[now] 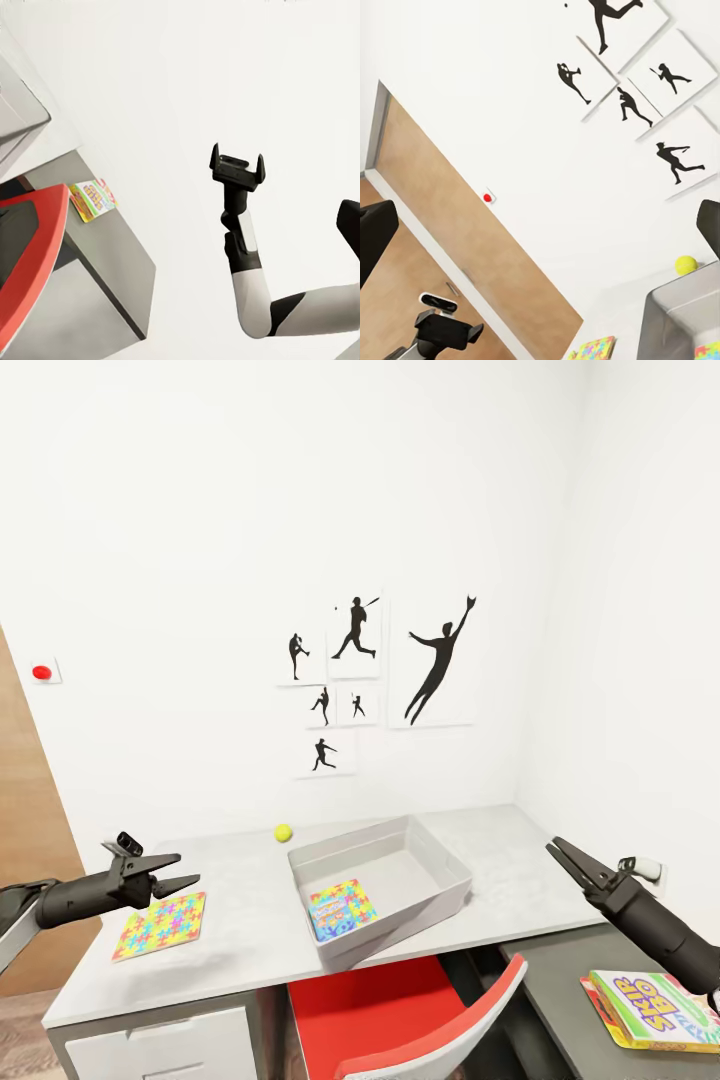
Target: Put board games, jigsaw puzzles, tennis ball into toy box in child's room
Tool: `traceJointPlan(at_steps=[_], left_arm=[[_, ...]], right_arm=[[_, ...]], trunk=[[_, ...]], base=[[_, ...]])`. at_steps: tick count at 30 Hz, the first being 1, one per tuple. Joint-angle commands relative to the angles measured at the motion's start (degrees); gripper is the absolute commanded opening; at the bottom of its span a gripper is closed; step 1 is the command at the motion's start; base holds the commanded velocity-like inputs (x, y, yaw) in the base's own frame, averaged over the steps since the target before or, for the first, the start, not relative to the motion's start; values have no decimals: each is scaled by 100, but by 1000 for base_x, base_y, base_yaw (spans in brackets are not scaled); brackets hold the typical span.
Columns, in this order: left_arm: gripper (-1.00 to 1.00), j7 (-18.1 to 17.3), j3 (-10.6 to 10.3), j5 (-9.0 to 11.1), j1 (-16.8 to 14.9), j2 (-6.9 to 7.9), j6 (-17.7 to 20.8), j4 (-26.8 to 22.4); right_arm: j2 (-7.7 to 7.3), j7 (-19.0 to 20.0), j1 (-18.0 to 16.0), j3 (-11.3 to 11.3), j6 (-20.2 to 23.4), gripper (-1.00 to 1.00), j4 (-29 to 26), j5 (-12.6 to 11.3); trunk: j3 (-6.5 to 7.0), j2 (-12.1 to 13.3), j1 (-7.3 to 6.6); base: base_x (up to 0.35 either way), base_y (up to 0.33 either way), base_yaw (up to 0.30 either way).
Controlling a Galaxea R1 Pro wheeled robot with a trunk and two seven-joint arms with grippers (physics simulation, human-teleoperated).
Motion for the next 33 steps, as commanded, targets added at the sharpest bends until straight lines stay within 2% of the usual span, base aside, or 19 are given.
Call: traceJointPlan(at_steps=[1,8,16,19,24,33], left_arm=[[100,-30,-27,16,-5,5,60,5],[100,-30,-17,56,-4,11,60,12],[100,-30,-15,62,-4,18,52,13],[100,-30,-17,64,-4,70,51,13],[100,-30,-21,74,-4,145,42,13],[100,-30,-16,58,-4,167,18,13]], right_arm=[[1,6,-3,-4,31,100,1,-14],[4,5,-3,-4,30,100,1,-14],[0,-4,-3,-6,24,100,7,-14],[2,-9,-3,-6,23,100,3,-14],[-2,-12,-3,-16,22,100,7,-14],[-13,-12,-3,-22,22,100,50,-14]], trunk=[[-3,-5,2],[-3,-5,2],[-3,-5,2],[-3,-5,2],[-8,-5,2],[-68,-5,2]], base=[[-2,1,-2],[-50,0,-20],[-276,22,-222],[-275,92,-208],[-247,117,-81],[-220,154,-121]])
